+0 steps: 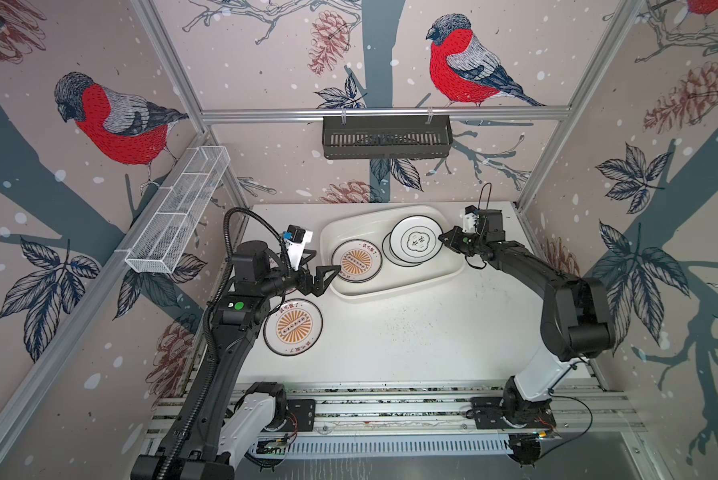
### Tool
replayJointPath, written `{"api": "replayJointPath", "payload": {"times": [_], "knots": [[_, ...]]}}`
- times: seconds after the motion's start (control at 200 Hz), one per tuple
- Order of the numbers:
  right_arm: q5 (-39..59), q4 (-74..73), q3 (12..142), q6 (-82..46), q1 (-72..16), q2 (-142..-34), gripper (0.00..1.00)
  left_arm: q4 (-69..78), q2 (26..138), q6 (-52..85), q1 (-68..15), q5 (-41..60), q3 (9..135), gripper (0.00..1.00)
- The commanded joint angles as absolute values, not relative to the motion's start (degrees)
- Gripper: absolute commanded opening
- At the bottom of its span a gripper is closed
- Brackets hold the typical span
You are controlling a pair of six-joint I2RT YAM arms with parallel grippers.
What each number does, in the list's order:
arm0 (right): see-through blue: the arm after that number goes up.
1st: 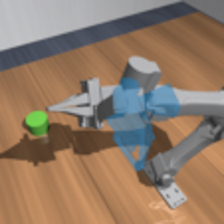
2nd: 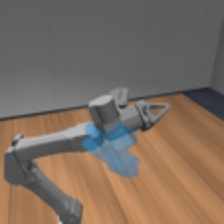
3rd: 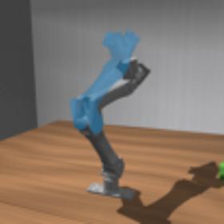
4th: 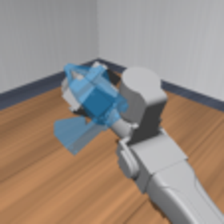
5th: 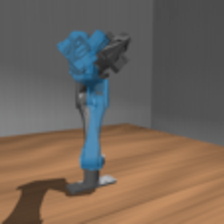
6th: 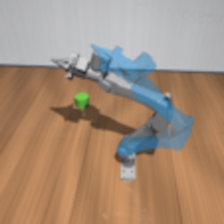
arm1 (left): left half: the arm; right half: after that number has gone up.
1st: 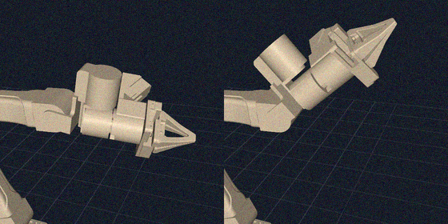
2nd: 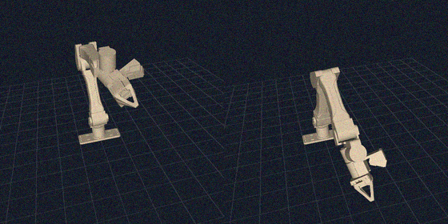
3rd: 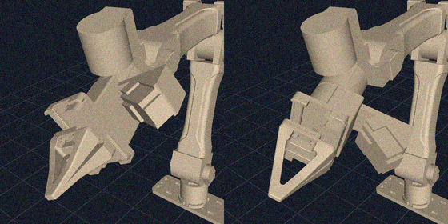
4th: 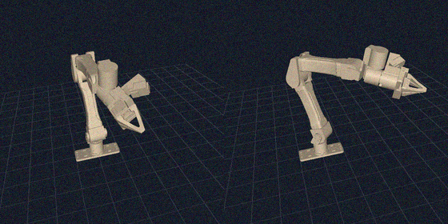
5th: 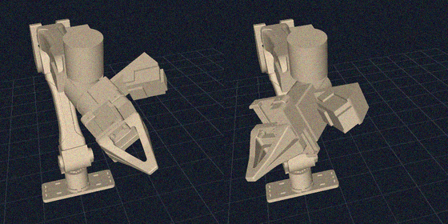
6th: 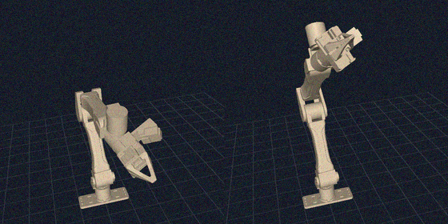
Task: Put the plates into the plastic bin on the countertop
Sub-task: 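Carry the second white plate with the right gripper into the bin, then lower the second white plate onto the first white plate in the bin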
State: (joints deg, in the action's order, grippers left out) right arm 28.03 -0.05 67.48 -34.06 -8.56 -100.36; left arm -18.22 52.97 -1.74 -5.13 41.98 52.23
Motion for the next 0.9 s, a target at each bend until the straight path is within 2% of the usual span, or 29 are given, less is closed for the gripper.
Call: {"api": "replayJointPath", "payload": {"times": [0.0,0.896], "knots": [[27.0,-2.0,69.1,-32.8,-8.6,-102.6,0.01,-15.9,52.8,-2.2,-5.0,42.8,52.2,0.98],[21.8,4.7,79.4,-32.5,-10.9,-114.6,0.04,-15.9,52.0,-2.4,-5.0,43.6,51.8,0.98]]}}
